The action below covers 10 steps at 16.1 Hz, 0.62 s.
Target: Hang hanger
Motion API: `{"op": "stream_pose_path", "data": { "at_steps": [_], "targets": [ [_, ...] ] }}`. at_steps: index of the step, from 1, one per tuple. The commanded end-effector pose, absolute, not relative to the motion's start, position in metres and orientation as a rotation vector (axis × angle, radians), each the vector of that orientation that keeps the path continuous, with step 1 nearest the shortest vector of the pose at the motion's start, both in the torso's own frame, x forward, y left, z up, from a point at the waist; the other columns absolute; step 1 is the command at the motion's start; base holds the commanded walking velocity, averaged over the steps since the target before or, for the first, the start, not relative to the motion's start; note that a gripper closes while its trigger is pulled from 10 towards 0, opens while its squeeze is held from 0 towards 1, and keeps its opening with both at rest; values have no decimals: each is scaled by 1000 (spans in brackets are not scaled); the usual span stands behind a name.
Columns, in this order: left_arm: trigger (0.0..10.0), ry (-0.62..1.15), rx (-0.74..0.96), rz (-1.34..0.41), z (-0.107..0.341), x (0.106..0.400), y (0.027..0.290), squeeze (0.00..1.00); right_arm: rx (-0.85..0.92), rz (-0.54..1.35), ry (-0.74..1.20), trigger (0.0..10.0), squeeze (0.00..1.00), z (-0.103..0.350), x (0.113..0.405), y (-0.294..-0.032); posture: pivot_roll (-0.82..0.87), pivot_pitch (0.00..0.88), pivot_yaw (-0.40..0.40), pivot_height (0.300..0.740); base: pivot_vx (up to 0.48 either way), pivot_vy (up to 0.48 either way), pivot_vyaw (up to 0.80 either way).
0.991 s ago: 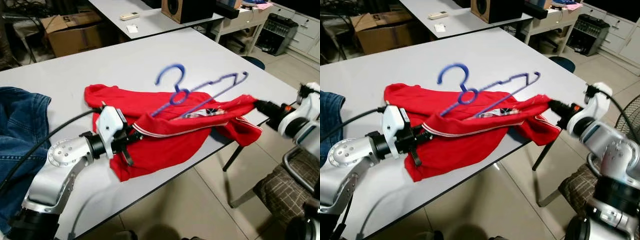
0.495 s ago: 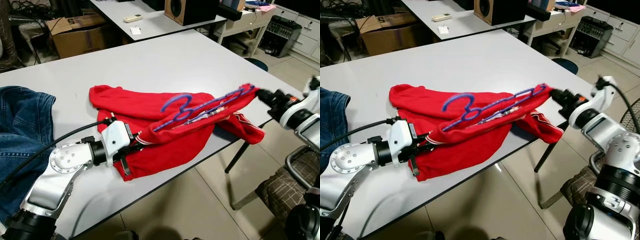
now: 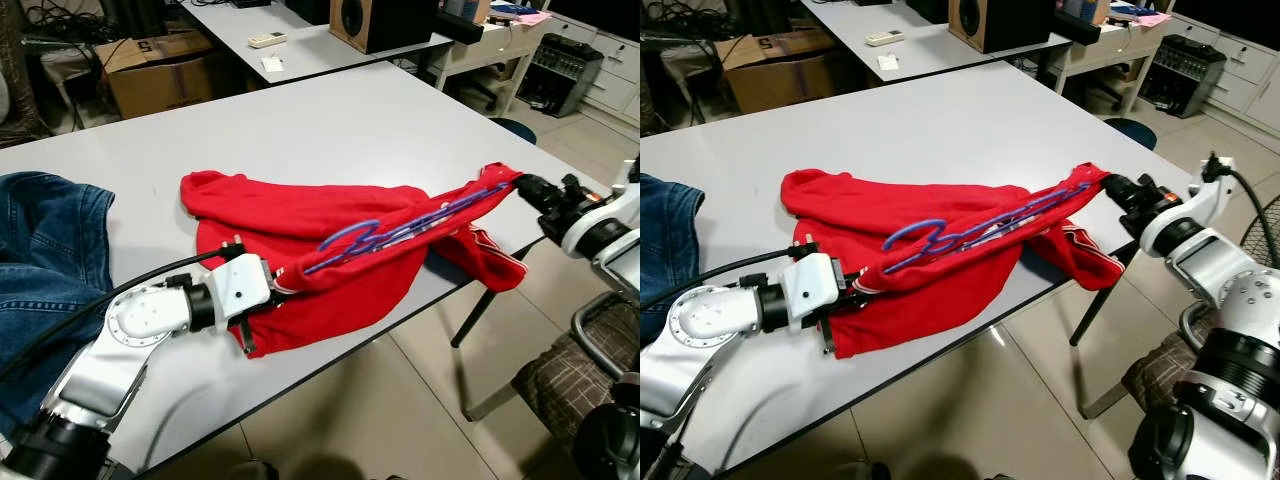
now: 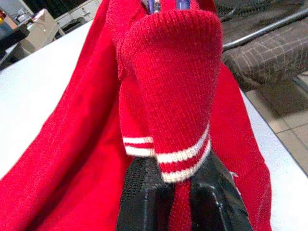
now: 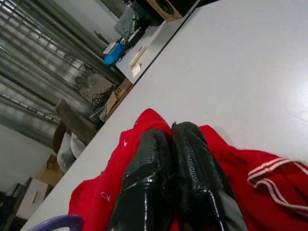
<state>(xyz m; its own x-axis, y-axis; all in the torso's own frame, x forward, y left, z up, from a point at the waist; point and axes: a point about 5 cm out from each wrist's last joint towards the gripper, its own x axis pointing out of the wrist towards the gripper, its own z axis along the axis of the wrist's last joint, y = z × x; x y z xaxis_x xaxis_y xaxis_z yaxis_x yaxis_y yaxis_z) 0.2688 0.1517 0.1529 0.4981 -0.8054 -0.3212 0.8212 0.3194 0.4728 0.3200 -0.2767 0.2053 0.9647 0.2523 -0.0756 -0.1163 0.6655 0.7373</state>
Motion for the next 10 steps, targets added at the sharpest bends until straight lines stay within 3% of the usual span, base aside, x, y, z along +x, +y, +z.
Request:
{"op": "stream_pose_path", "data": {
  "at_steps": [1, 10],
  "targets": [
    [0, 206, 711, -1033, 134, 269, 174, 0, 796, 78, -15, 0, 0, 240, 308, -317, -22, 59, 5, 740, 0, 0, 0],
    [0, 422, 946, -984, 133, 287, 185, 0, 689, 248, 33, 0, 0, 259, 310, -282, -24, 44, 6, 740, 0, 0, 0]
  ]
}}
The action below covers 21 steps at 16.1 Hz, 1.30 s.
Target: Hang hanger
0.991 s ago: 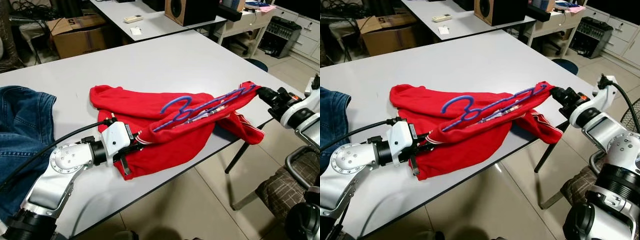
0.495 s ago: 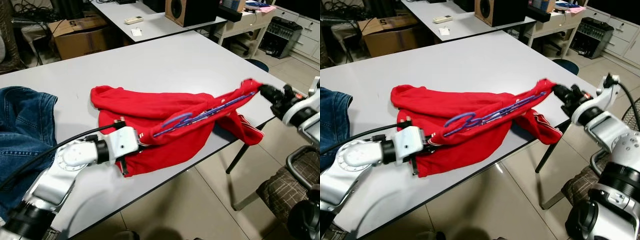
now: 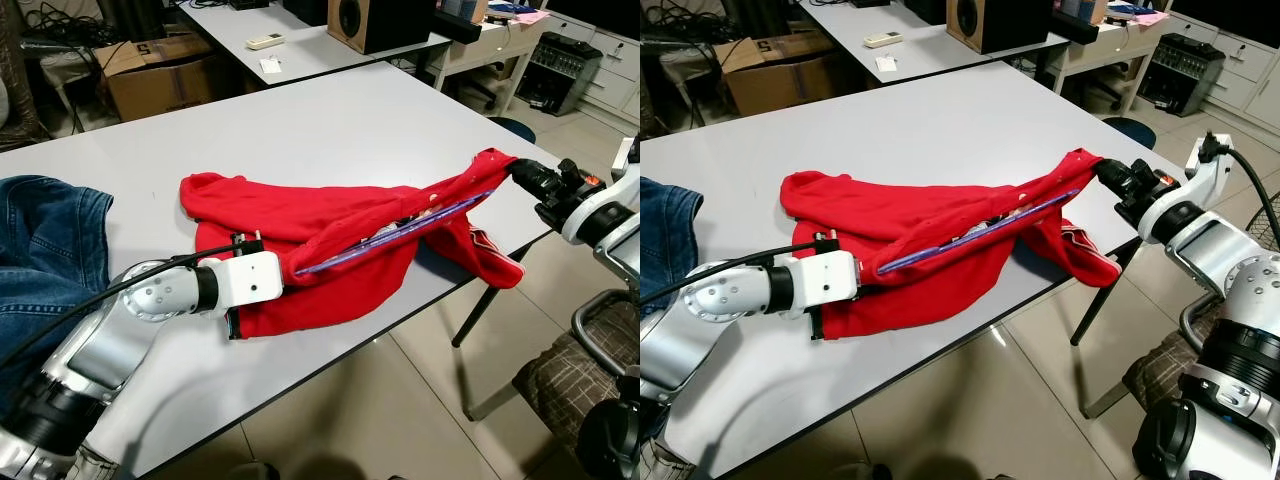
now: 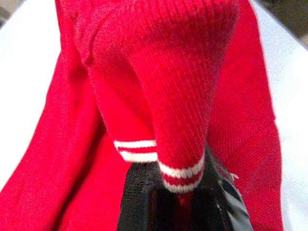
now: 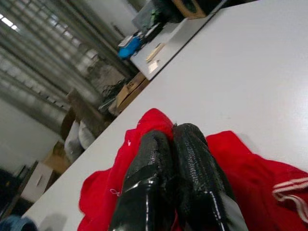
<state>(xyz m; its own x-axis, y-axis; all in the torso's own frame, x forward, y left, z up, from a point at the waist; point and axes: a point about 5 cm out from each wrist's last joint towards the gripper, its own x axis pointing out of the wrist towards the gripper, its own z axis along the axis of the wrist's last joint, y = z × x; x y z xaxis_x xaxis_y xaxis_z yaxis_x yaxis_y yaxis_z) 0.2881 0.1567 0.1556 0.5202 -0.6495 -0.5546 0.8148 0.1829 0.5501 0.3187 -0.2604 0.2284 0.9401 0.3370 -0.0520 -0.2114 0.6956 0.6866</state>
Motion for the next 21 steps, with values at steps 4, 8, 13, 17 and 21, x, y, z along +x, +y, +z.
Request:
{"op": "stream_pose_path", "data": {
  "at_steps": [4, 8, 13, 17, 21],
  "targets": [
    [0, 477, 926, -840, 135, 303, 191, 0, 592, 202, 111, 0, 0, 247, 307, -282, -26, 39, 13, 740, 0, 0, 0],
    [0, 530, 991, -770, 139, 310, 204, 0, 403, 136, 155, 0, 0, 238, 300, -280, -27, 41, 21, 740, 0, 0, 0],
    [0, 594, 1176, -846, 135, 314, 198, 0, 366, 94, 56, 0, 0, 255, 313, -270, -20, 45, 21, 740, 0, 0, 0],
    [0, 674, 1188, -871, 124, 310, 205, 0, 495, 156, -111, 0, 0, 292, 312, -280, -22, 47, 26, 740, 0, 0, 0],
    [0, 658, 1087, -902, 118, 310, 195, 0, 362, 335, -8, 0, 0, 285, 310, -243, -22, 46, 24, 740, 0, 0, 0]
  ]
}}
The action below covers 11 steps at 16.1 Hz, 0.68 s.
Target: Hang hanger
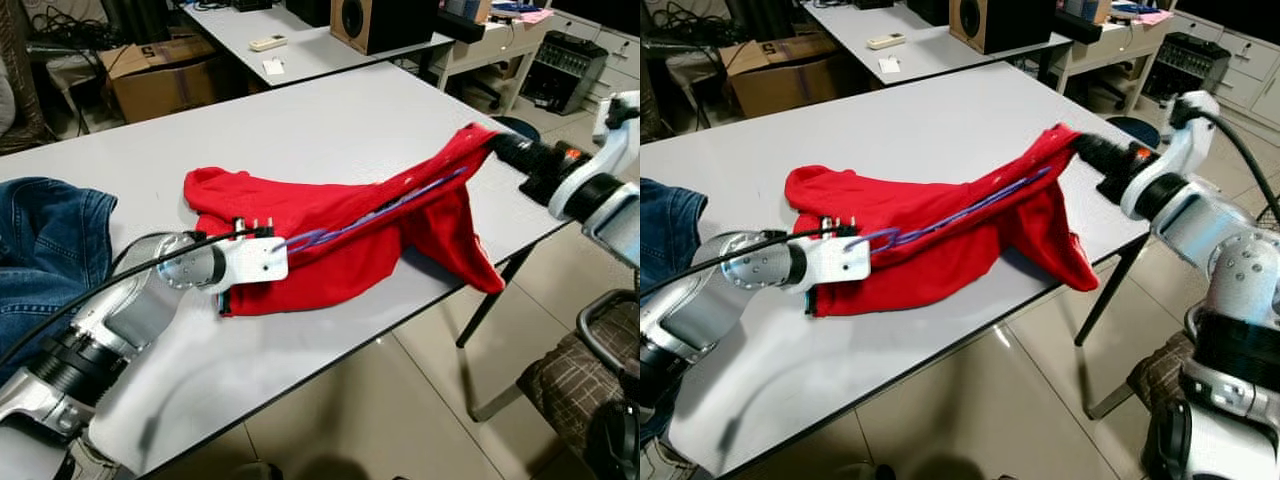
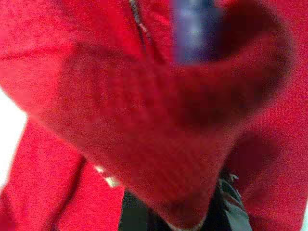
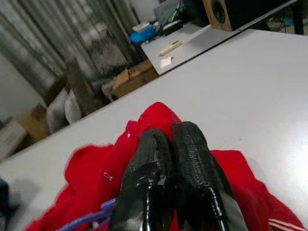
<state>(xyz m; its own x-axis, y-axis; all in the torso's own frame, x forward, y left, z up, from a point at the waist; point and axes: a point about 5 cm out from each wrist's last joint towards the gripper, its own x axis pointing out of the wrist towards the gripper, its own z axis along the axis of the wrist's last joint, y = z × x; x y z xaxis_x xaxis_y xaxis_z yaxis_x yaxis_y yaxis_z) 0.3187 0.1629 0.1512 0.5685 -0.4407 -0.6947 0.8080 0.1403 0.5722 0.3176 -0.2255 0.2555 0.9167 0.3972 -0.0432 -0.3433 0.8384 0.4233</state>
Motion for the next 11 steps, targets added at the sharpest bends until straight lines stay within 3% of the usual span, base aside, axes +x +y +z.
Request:
{"op": "stream_pose_path", "data": {
  "at_steps": [1, 5, 8, 11],
  "targets": [
    [0, 617, 1022, -899, 120, 312, 190, 0, 375, 338, 23, 0, 0, 277, 310, -238, -22, 47, 25, 740, 0, 0, 0],
    [0, 440, 904, -914, 125, 305, 189, 0, 504, 113, -7, 0, 0, 256, 313, -279, -19, 52, 23, 740, 0, 0, 0],
    [0, 348, 804, -937, 130, 299, 187, 0, 577, 74, 22, 0, 0, 237, 311, -291, -15, 53, 17, 740, 0, 0, 0],
    [0, 327, 784, -938, 136, 297, 191, 0, 607, 95, 67, 0, 0, 220, 309, -287, -5, 54, 9, 740, 0, 0, 0]
  ]
}}
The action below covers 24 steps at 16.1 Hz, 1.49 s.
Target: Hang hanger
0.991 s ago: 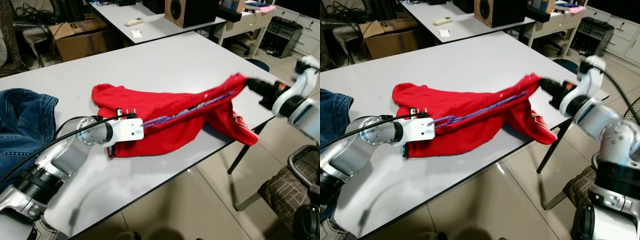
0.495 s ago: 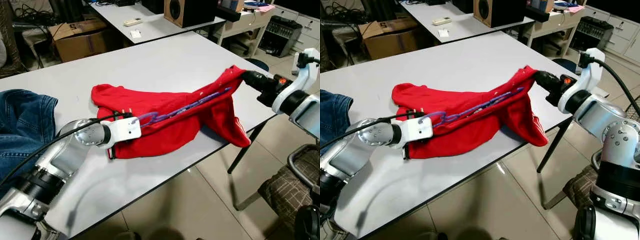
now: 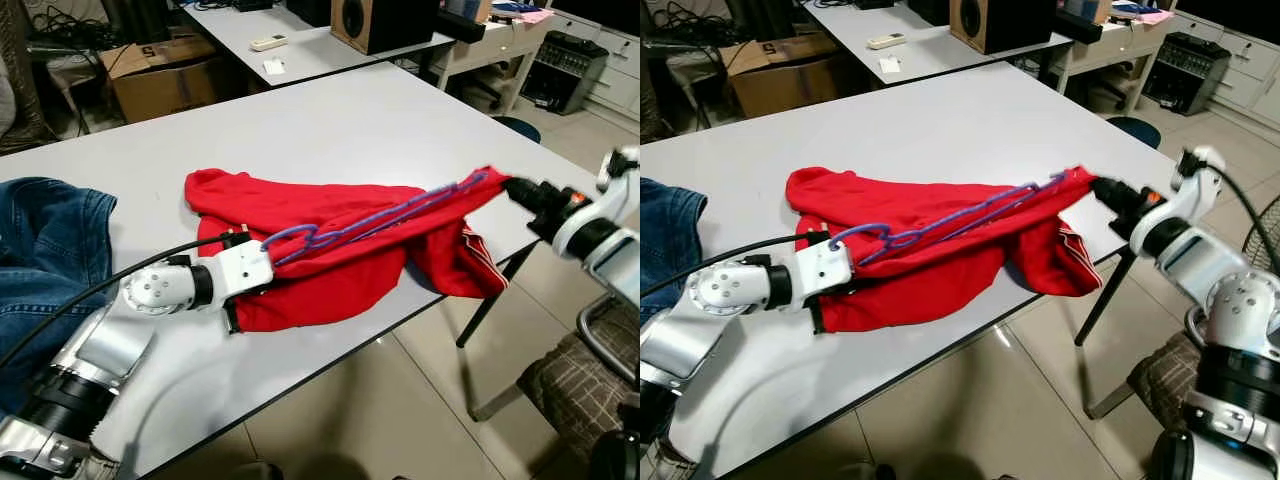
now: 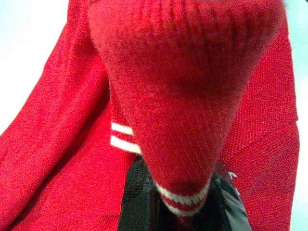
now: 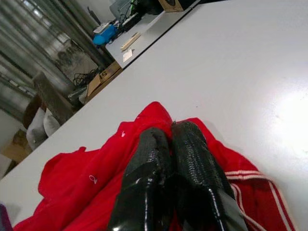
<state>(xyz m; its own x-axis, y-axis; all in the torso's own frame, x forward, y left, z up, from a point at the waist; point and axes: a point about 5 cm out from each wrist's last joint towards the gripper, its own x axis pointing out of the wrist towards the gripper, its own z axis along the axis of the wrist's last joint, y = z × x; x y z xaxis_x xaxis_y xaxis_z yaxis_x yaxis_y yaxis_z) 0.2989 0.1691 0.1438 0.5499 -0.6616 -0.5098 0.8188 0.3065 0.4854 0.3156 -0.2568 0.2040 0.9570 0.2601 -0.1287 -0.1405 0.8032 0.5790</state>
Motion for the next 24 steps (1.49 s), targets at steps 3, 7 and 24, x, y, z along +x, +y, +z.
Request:
{"op": "stream_pose_path", "data": {
  "at_steps": [3, 7, 24],
  "targets": [
    [0, 372, 880, -913, 135, 300, 201, 0, 699, 95, 9, 0, 0, 222, 307, -294, -3, 56, 11, 740, 0, 0, 0],
    [0, 459, 1029, -933, 129, 301, 207, 0, 795, 110, -108, 0, 0, 245, 303, -310, -3, 56, 16, 740, 0, 0, 0],
    [0, 786, 1134, -895, 103, 302, 224, 0, 512, 351, -168, 0, 0, 320, 304, -256, -7, 63, 26, 740, 0, 0, 0]
  ]
}}
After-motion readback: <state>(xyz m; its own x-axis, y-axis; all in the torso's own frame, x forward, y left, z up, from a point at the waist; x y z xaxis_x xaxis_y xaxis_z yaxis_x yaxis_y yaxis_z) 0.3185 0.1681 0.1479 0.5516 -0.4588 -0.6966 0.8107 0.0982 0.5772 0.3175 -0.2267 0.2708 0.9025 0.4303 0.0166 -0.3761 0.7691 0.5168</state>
